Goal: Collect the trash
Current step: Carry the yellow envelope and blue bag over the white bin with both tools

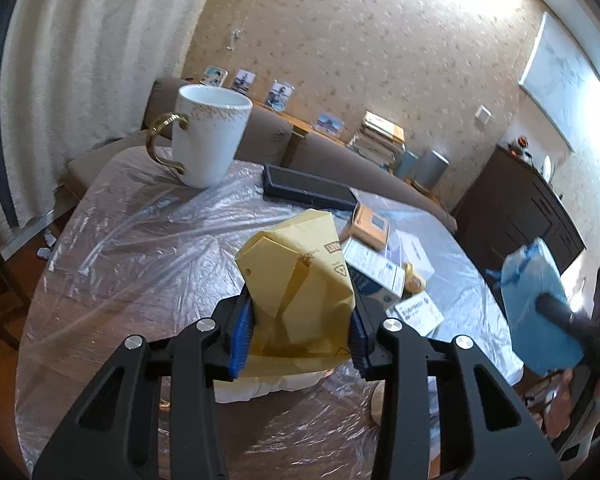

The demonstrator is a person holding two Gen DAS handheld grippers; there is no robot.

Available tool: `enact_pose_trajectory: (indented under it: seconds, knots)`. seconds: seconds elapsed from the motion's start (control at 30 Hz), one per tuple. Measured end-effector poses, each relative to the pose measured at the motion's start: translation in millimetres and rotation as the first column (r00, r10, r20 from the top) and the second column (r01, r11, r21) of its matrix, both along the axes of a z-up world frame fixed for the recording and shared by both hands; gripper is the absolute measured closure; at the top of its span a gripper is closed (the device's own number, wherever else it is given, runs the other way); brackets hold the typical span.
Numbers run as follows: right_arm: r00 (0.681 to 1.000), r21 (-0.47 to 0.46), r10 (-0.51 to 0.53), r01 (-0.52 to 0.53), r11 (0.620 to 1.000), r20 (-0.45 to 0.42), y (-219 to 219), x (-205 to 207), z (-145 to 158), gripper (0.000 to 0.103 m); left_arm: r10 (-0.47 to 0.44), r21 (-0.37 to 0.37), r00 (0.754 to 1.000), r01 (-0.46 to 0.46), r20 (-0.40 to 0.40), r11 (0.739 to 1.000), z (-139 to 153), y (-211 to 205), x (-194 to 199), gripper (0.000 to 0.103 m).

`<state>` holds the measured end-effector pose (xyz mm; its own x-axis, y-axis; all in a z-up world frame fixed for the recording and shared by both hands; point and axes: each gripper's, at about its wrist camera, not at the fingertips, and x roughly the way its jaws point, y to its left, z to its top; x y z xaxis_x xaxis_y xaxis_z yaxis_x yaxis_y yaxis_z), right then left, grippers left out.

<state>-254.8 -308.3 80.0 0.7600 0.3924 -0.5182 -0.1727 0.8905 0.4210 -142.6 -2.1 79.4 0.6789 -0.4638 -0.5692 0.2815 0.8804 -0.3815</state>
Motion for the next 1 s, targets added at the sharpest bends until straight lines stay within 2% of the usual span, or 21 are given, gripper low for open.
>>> enact_pose_trajectory:
  seconds: [0.2,0.47,0.7,1.0]
  knots:
    - [1.0,-0.049,0.012,-0.011,0.999,0.028,-14.1,-22.0,7.9,0.041,0.041,0.026,0.998,-0.042,0.052,0.999,21.3,0.3,-15.5,0.062]
    - [0.997,-0.072,0.072,-0.07,0.995,0.021,-27.9,-56.6,10.8,0.041,0.046,0.046,0.997,-0.049,0.059,0.998,37.8,3.8,-60.0,0.062]
    - [0.99,-0.106,0.139,-0.142,0.984,-0.029,-26.0,-81.2,-4.1,0.041,0.009,0.056,0.999,-0.011,0.035,0.998,34.9,-4.9,-107.4,0.062]
    - [0.964,-0.082,0.238,-0.248,0.965,-0.115,-17.7,-114.8,-32.8,0.041,-0.05,0.06,0.998,0.053,-0.041,0.997,17.2,-31.6,-147.9,0.062]
